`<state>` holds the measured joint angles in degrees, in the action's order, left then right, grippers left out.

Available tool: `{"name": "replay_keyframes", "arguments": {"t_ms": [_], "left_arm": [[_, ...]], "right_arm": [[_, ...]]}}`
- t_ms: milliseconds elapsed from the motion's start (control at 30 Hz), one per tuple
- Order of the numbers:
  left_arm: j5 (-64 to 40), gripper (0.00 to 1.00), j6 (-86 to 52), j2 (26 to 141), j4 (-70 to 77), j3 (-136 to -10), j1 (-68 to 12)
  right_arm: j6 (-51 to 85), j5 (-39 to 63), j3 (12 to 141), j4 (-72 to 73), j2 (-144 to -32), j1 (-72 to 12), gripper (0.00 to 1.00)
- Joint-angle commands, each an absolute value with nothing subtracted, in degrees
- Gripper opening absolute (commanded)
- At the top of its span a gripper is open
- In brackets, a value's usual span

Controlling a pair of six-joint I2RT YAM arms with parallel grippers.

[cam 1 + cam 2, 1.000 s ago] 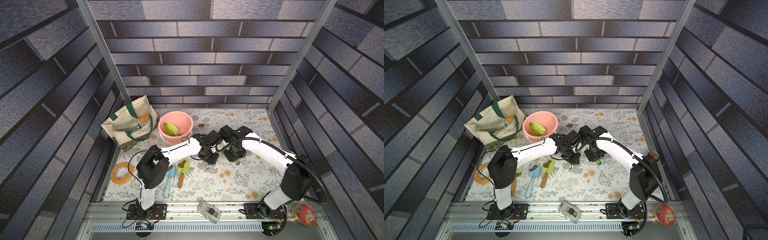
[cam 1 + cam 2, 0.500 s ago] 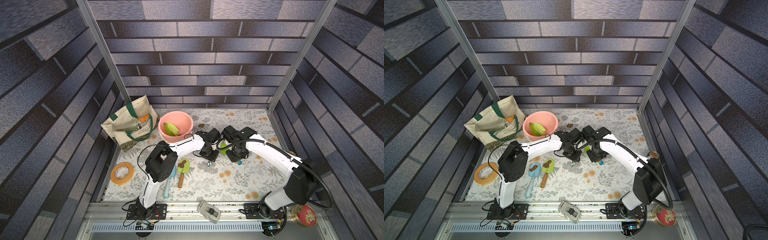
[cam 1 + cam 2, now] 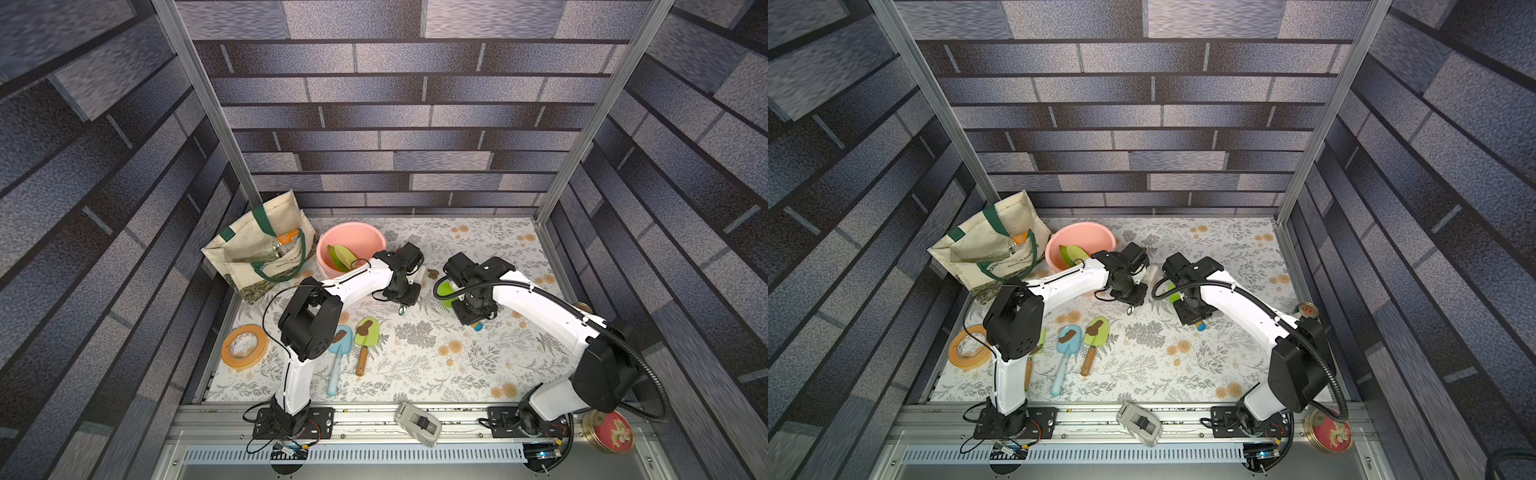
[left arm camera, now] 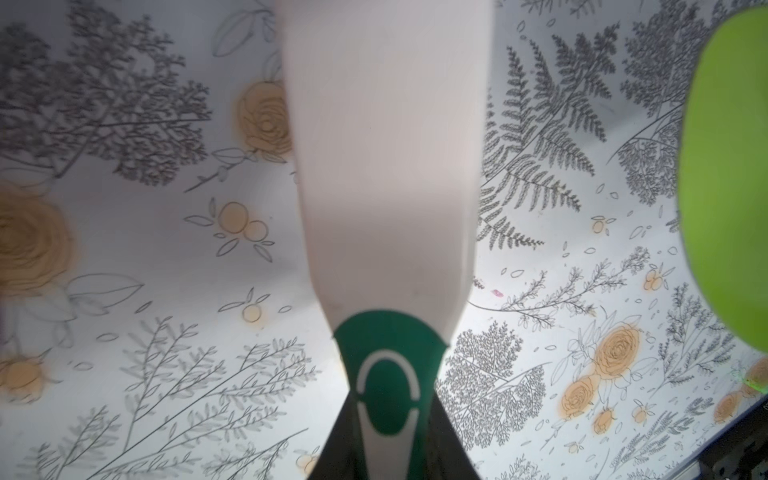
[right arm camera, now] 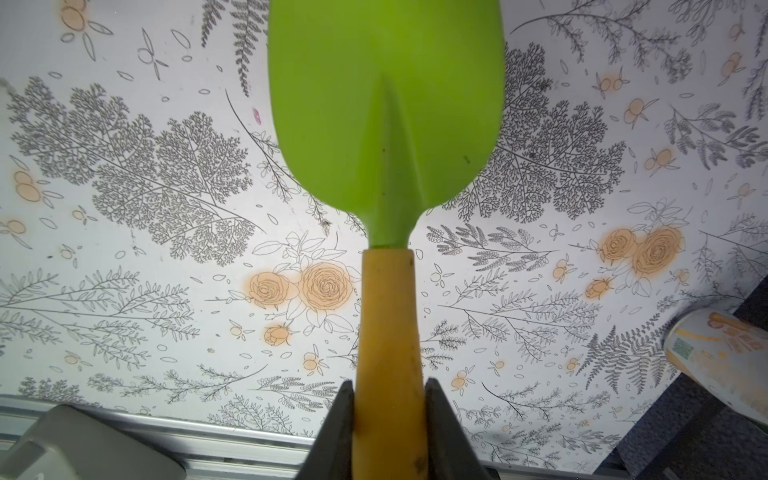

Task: Brush the soil off the hand trowel and place it into the bucket
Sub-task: Brush off the soil from the hand trowel.

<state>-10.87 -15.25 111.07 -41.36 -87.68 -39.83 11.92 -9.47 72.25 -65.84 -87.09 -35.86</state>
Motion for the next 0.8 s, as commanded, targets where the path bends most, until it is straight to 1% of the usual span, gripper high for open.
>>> {"name": "replay_keyframes", "arguments": {"t_ms": [0, 100, 233, 267, 367, 533, 700, 767], "left_arm": [[-10.02, 0.00, -14.59, 101.32, -38.33, -85.03, -39.62], [-10.19, 0.00, -14.74, 95.10, -34.54, -80.39, -38.89], [-9.81, 0.00, -14.90, 87.27, -24.84, -72.21, -38.50], [-9.77, 0.00, -15.16, 85.67, -22.00, -69.95, -38.50], [-11.07, 0.00, -15.64, 82.69, -14.26, -64.88, -38.62], [-12.54, 0.00, -15.73, 81.83, 0.69, -59.28, -38.71], [-13.15, 0.00, -15.69, 81.78, 20.64, -54.28, -38.82], [-12.76, 0.00, -15.57, 82.00, 24.92, -54.22, -39.19]], "right_arm": [[16.96, -4.40, 74.14, -60.90, -86.19, -33.37, 0.00], [20.03, 8.56, 76.21, -56.08, -86.14, -28.67, 0.00], [29.67, 34.00, 74.95, -43.71, -86.36, -21.58, 0.00], [31.96, 38.52, 74.36, -40.63, -86.44, -20.59, 0.00], [35.72, 46.70, 74.63, -36.52, -86.79, -19.12, 0.00], [40.13, 56.10, 77.37, -35.36, -87.88, -18.02, 0.00], [50.51, 62.96, 78.97, -29.07, -87.33, -17.39, 0.00], [53.53, 64.59, 80.24, -28.06, -87.20, -17.02, 0.00]]}}
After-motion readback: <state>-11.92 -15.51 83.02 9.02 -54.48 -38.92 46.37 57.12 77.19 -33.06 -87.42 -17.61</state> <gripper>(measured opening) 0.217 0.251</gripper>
